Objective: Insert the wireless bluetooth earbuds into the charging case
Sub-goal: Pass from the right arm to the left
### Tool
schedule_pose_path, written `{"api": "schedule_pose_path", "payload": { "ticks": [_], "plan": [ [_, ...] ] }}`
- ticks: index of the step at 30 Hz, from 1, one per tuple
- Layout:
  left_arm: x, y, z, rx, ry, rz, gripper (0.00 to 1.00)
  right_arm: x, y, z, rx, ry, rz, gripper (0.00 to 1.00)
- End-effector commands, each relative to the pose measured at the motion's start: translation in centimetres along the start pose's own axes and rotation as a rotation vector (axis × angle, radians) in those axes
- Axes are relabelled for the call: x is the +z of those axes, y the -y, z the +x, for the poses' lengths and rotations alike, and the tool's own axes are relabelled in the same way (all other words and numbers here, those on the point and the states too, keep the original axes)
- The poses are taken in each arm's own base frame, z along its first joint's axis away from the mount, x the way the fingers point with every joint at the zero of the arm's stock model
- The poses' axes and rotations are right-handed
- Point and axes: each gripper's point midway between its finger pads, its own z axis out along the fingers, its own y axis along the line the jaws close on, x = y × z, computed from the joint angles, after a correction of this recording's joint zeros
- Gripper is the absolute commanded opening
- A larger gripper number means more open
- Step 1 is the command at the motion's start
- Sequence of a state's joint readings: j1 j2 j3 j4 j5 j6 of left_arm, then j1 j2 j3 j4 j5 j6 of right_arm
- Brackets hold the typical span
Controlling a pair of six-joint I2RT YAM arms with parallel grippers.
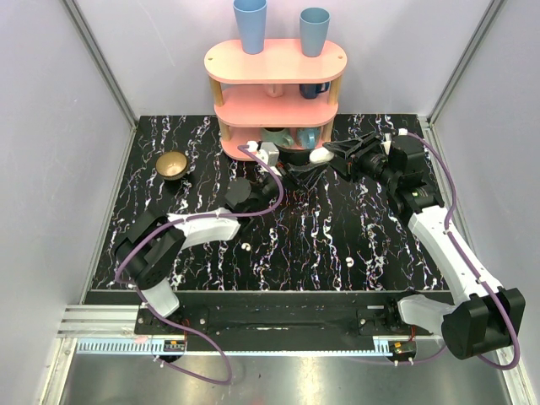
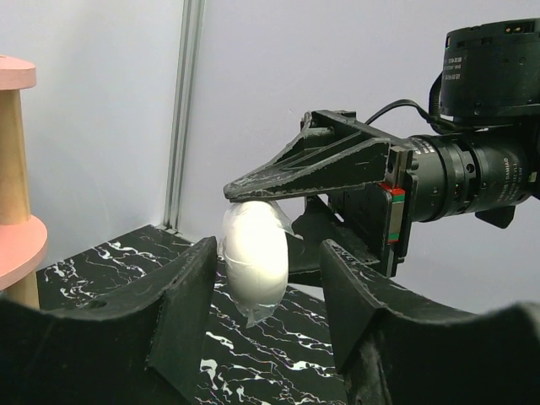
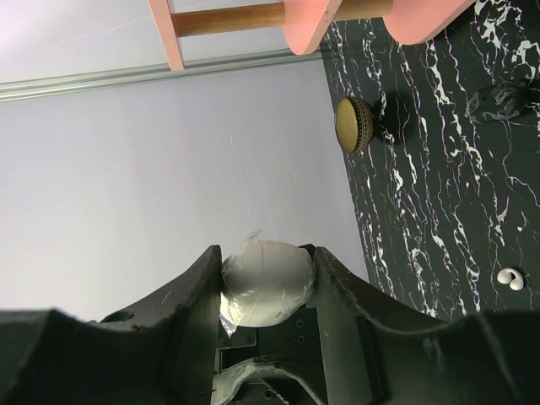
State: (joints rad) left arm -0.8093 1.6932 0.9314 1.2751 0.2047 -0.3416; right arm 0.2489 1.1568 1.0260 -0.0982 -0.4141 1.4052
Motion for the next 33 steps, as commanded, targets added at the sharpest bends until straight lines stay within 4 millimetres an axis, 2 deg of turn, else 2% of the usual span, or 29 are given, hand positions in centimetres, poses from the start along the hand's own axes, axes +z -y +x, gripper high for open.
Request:
{"api": "schedule_pose_path", "payload": {
  "ticks": [1, 13, 15, 19, 21, 27, 28, 31, 32, 33],
  "plan": [
    [1.09, 1.15, -2.47, 0.009, 0.095, 0.05, 0.56, -0.92, -2.6, 1.06, -0.031, -0.034, -0.087, 0.0],
    [1.45, 0.93, -2.88, 0.012, 0.107, 0.041, 0.5, -0.96, -2.6, 1.2, -0.033, -0.04, -0.085, 0.0],
    [1.49, 0.95, -2.89, 0.014, 0.108, 0.043, 0.44, -0.93, -2.57, 1.24, -0.031, -0.043, -0.084, 0.0],
    [1.58, 0.84, -2.77, 0.012, 0.107, 0.039, 0.39, -0.91, -2.46, 1.25, -0.032, -0.044, -0.081, 0.0],
    [1.67, 0.95, -2.83, 0.013, 0.107, 0.046, 0.32, -0.93, -2.37, 1.29, -0.029, -0.045, -0.08, 0.0],
    [1.71, 0.99, -2.5, 0.006, 0.099, 0.052, 0.27, -0.86, -2.3, 1.31, -0.025, -0.049, -0.077, 0.0],
    [1.7, 0.99, -2.34, 0.005, 0.094, 0.053, 0.22, -0.78, -2.28, 1.37, -0.026, -0.052, -0.077, 0.0],
    [1.73, 1.13, -2.17, 0.009, 0.082, 0.062, 0.12, -0.85, -2.43, 1.4, -0.029, -0.052, -0.087, 0.0],
    [1.59, 1.11, -1.89, 0.01, 0.073, 0.061, 0.02, -0.86, -2.58, 1.39, -0.033, -0.052, -0.094, 0.05],
    [1.53, 1.18, -2.04, 0.015, 0.074, 0.063, 0.0, -0.93, -2.97, 1.42, -0.045, -0.05, -0.109, 0.09]
  ]
}}
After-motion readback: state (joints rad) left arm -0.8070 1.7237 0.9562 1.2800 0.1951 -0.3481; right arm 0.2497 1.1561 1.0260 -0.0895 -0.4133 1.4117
